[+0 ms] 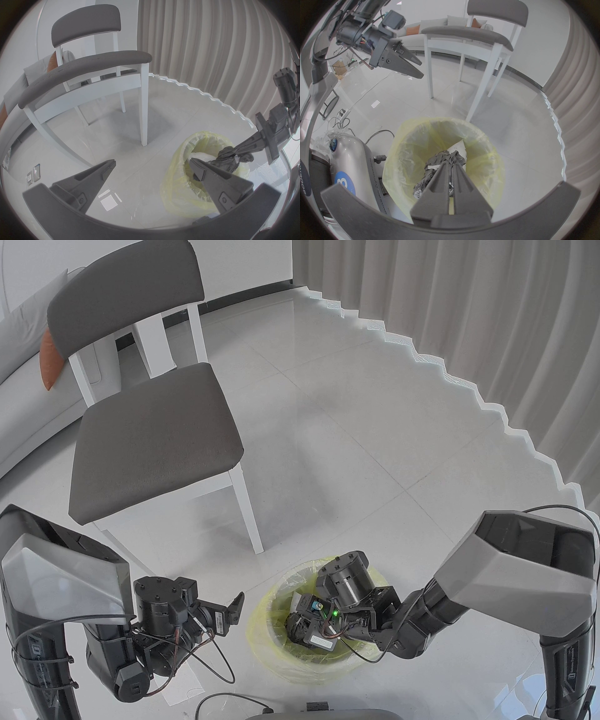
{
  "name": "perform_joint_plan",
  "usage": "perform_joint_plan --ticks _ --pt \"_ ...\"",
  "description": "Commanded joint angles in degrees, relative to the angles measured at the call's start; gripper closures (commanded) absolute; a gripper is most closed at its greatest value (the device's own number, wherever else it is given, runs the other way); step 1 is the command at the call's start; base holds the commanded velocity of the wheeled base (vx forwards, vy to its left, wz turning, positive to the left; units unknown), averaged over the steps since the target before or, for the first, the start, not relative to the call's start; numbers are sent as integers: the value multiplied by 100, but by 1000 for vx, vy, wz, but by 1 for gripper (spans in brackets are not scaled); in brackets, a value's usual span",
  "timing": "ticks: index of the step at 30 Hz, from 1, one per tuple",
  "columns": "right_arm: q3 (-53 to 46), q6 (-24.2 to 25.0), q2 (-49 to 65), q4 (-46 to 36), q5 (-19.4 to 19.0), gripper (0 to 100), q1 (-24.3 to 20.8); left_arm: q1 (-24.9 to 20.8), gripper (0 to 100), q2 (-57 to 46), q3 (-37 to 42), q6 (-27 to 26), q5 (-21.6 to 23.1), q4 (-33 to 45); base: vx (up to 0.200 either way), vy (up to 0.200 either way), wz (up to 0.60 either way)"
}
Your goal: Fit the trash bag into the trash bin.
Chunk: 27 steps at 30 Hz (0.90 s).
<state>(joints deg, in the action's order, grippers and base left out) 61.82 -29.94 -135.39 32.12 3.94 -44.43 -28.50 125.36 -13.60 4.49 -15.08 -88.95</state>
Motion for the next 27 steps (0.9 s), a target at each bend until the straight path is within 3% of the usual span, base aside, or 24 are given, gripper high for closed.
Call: perform_joint_plan --ticks 1,16,27 --pt "23 -12 -251 -31 2 100 31 11 0 -11 7 52 5 -105 0 0 0" --pt "428 -47 -963 5 2 100 541 3 0 -20 16 61 -13 -105 0 0 0" --pt "990 120 -1051 -786 2 100 567 -24 0 -11 16 61 -13 -105 0 0 0"
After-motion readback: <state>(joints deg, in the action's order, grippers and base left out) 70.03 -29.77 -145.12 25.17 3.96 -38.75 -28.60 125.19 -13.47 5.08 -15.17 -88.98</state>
